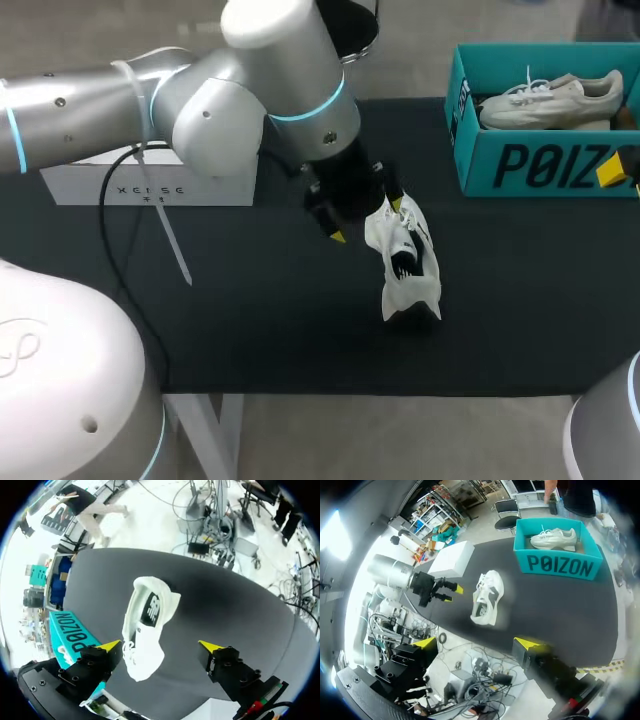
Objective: Take the shoe out of the shoebox, open the shoe tongue, remove and reinsert the insole, then place the shoe into the shoebox
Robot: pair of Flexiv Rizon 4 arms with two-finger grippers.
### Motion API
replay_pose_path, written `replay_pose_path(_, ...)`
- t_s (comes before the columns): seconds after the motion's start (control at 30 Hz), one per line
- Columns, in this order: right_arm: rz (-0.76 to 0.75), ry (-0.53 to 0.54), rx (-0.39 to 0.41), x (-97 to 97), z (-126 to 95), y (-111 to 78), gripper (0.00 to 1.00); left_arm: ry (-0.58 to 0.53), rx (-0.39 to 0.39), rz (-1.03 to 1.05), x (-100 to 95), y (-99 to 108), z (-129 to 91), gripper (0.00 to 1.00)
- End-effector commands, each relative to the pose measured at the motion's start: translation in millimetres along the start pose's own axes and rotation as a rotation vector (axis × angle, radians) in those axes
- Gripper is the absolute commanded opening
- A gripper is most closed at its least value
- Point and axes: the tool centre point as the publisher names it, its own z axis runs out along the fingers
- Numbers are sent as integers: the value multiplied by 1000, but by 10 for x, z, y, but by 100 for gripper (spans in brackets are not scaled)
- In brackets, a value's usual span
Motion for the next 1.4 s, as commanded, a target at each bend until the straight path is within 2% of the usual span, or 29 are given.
replay_pose_path(0.03, 1, -2, 4, -4, 9, 19, 100, 125, 43, -453, 0, -129, 35, 100)
replay_pose_path(0.07, 1, -2, 4, -4, 9, 19, 100, 143, 46, -550, 35, -166, 48, 100)
replay_pose_path(0.1, 1, -2, 4, -4, 9, 19, 100, 100, -13, -602, 80, -187, 61, 100)
replay_pose_path(0.13, 1, -2, 4, -4, 9, 19, 100, 68, 0, -705, 127, -199, 61, 100)
replay_pose_path(0.17, 1, -2, 4, -4, 9, 19, 100, 98, 21, -796, 182, -198, 99, 100)
replay_pose_path(0.23, 1, -2, 4, -4, 9, 19, 100, 88, -111, -932, 315, -166, 122, 100)
replay_pose_path(0.3, 1, -2, 4, -4, 9, 19, 100, 22, 11, -1036, 391, -154, 125, 100)
replay_pose_path(0.33, 1, -2, 4, -4, 9, 19, 100, -60, -31, -1005, 408, -144, 86, 100)
replay_pose_path(0.83, 1, -2, 4, -4, 9, 19, 100, -60, -31, -1005, 408, -144, 86, 100)
replay_pose_path(0.87, 1, -2, 4, -4, 9, 19, 100, -71, -85, -1016, 372, -159, 96, 100)
replay_pose_path(0.9, 1, -2, 4, -4, 9, 19, 100, -68, -104, -1015, 339, -190, 104, 100)
replay_pose_path(1.0, 1, -2, 4, -4, 9, 19, 100, 29, -105, -1101, 214, -325, 78, 100)
replay_pose_path(1.03, 1, -2, 4, -4, 9, 19, 100, 23, -41, -1109, 179, -384, 36, 100)
replay_pose_path(1.1, 1, -2, 4, -4, 9, 19, 100, 51, -77, -1136, 132, -482, 7, 100)
replay_pose_path(1.13, 1, -2, 4, -4, 9, 19, 100, 78, -14, -1147, 118, -532, -5, 100)
replay_pose_path(1.2, 1, -2, 4, -4, 9, 19, 100, 125, -44, -1179, 109, -597, -1, 100)
replay_pose_path(1.23, 1, -2, 4, -4, 9, 19, 100, 151, -16, -1176, 100, -644, 5, 100)
replay_pose_path(1.3, 1, -2, 4, -4, 9, 19, 100, 166, -69, -1169, 93, -722, 24, 100)
replay_pose_path(1.33, 1, -2, 4, -4, 9, 19, 100, 193, -54, -1164, 91, -764, 50, 100)
replay_pose_path(1.4, 1, -2, 4, -4, 9, 19, 100, 195, -75, -1154, 94, -837, 124, 100)
